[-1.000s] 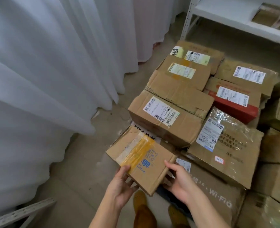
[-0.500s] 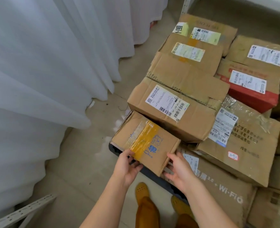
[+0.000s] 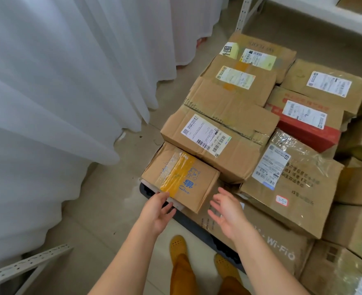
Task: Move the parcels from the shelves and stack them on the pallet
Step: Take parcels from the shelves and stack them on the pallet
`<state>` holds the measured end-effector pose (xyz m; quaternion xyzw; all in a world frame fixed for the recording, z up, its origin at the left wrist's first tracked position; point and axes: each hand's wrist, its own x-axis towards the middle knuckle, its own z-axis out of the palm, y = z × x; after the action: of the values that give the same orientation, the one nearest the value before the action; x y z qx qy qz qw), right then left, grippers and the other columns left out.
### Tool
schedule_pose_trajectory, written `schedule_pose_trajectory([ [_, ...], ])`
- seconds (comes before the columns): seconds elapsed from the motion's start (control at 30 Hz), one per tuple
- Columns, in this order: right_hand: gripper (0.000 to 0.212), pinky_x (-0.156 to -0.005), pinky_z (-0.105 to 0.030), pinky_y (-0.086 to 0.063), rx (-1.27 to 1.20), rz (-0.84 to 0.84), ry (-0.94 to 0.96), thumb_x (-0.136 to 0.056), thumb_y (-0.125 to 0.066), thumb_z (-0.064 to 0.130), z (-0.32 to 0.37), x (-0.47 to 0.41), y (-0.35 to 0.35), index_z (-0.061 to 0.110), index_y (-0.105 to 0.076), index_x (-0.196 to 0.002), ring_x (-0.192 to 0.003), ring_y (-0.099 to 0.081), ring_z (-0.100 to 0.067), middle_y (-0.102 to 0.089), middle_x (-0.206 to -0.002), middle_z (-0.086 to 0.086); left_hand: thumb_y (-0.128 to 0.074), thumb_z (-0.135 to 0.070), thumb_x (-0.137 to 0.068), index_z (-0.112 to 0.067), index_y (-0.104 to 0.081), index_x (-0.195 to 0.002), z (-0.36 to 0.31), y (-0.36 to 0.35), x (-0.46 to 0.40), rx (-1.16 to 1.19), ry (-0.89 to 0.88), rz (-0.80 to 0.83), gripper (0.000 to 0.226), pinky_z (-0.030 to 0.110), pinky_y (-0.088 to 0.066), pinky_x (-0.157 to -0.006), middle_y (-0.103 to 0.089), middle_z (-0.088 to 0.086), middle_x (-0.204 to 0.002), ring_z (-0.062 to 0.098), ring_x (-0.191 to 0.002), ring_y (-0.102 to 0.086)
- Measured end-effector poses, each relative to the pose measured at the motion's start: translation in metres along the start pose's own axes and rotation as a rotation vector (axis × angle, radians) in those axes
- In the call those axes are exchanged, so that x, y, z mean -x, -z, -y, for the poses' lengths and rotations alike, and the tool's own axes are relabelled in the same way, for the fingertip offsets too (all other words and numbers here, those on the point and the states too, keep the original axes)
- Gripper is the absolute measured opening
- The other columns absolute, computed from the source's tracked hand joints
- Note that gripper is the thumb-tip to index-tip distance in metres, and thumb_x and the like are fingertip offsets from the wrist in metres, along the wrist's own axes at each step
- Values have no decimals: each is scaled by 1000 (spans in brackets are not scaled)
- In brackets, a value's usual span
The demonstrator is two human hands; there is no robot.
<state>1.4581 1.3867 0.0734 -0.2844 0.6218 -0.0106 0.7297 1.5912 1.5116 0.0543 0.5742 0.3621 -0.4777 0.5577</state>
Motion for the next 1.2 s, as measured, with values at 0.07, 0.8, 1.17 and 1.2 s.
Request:
schedule_pose_trajectory([
  [0.07, 49, -98, -40, -46, 3, 2, 0, -100, -43, 1, 2, 12, 11, 16, -39, -147, -133, -46, -27, -45, -145, -14, -55, -6, -96, -6, -33, -149, 4, 0, 16, -24, -7, -42, 58, 43, -43, -101, -38, 19, -152, 35, -136, -42],
  [0.8, 19, -84, -34, -52, -33, 290, 72, -100, -48, 7, -10, 223, 137, 7, -65, -109, -95, -66, -23, -70, -103, -12, -45, -12, -100, -4, -62, -108, 141, 19, 287, 328, -240, 49, 20, 39, -47, -86, -66, 15, -112, 29, -97, -64],
  [1.17, 21, -72, -29, -53, 89, 409, 208, -98, -47, 5, -92, 339, 275, 9, -67, -104, -84, -66, -20, -73, -94, -11, -49, -14, -100, -6, -64, -114, 308, 35, 410, 152, -469, 124, 22, 38, -53, -82, -70, 15, -112, 31, -101, -66],
  [1.2, 21, -72, -29, -53, 91, 396, 204, -98, -47, 6, -104, 349, 293, 9, -67, -104, -83, -66, -20, -73, -95, -12, -49, -14, -100, -6, -65, -114, 329, 37, 419, 150, -459, 137, 23, 38, -53, -81, -71, 15, -111, 31, -100, -67],
])
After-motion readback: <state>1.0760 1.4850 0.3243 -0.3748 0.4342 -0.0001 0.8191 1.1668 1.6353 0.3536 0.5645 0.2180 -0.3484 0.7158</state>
